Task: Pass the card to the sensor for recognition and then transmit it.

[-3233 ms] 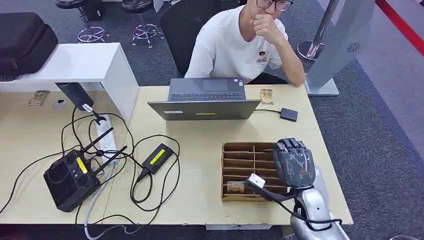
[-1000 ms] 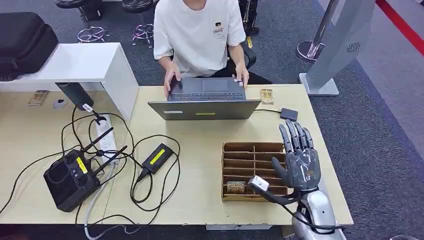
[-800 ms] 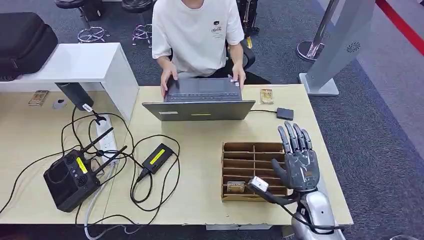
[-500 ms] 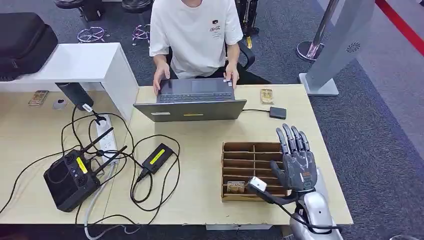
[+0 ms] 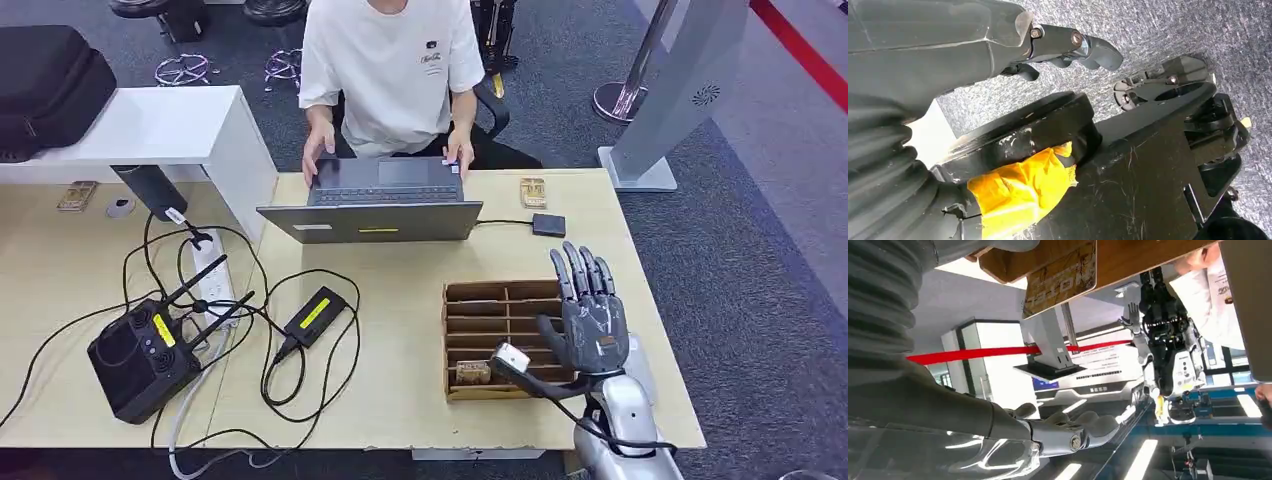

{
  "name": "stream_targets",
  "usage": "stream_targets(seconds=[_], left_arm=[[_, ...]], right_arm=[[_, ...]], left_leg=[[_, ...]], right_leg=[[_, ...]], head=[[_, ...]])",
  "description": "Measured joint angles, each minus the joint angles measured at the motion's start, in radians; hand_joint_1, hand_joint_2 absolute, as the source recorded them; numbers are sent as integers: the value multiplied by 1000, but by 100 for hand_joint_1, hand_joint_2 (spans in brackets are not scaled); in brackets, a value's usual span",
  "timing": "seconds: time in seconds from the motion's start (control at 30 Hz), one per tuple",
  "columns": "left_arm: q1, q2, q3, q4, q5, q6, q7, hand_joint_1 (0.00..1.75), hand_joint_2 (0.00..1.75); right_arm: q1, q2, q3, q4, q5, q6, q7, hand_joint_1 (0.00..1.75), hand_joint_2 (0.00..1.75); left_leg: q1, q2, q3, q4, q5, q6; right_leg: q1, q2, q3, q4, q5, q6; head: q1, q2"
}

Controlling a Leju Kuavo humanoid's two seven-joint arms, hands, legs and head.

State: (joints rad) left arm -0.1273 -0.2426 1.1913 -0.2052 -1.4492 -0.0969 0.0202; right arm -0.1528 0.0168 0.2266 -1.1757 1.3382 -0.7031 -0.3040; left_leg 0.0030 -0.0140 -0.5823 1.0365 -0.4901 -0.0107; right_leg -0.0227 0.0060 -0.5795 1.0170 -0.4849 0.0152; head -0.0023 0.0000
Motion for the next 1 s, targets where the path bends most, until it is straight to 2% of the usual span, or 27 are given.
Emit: stream_targets(seconds=[0.23, 0.27, 0.3, 0.33, 0.9, 0.93, 1.0], left_arm=[[0, 0, 0, 0, -2, -1, 1, 0, 175], [-1, 0, 0, 0, -2, -2, 1, 0, 175], [-1, 0, 0, 0, -2, -2, 1, 0, 175], [-1, 0, 0, 0, -2, -2, 1, 0, 175], [-1, 0, 0, 0, -3, -2, 1, 0, 175], [-1, 0, 0, 0, -3, -2, 1, 0, 175], [-1, 0, 0, 0, -3, -2, 1, 0, 175]], right_arm=[[-3, 0, 0, 6, -2, -1, 0, 0, 175], [-3, 0, 0, 6, -2, -1, 0, 31, 175], [-3, 0, 0, 6, -2, -1, 0, 31, 175], [-3, 0, 0, 8, -2, 0, 0, 175, 175], [-2, -8, 5, 34, -59, 0, -3, 175, 175], [-2, -12, 5, 34, -65, 0, -5, 169, 175], [-2, -18, 5, 34, -79, 0, -7, 173, 175]], left_leg=[[0, 0, 0, 0, 0, 0], [0, 0, 0, 0, 0, 0], [0, 0, 0, 0, 0, 0], [0, 0, 0, 0, 0, 0], [0, 0, 0, 0, 0, 0], [0, 0, 0, 0, 0, 0], [0, 0, 0, 0, 0, 0]], right_leg=[[0, 0, 0, 0, 0, 0], [0, 0, 0, 0, 0, 0], [0, 0, 0, 0, 0, 0], [0, 0, 0, 0, 0, 0], [0, 0, 0, 0, 0, 0], [0, 0, 0, 0, 0, 0], [0, 0, 0, 0, 0, 0]], head=[[0, 0], [0, 0], [0, 0], [0, 0], [0, 0], [0, 0], [0, 0]])
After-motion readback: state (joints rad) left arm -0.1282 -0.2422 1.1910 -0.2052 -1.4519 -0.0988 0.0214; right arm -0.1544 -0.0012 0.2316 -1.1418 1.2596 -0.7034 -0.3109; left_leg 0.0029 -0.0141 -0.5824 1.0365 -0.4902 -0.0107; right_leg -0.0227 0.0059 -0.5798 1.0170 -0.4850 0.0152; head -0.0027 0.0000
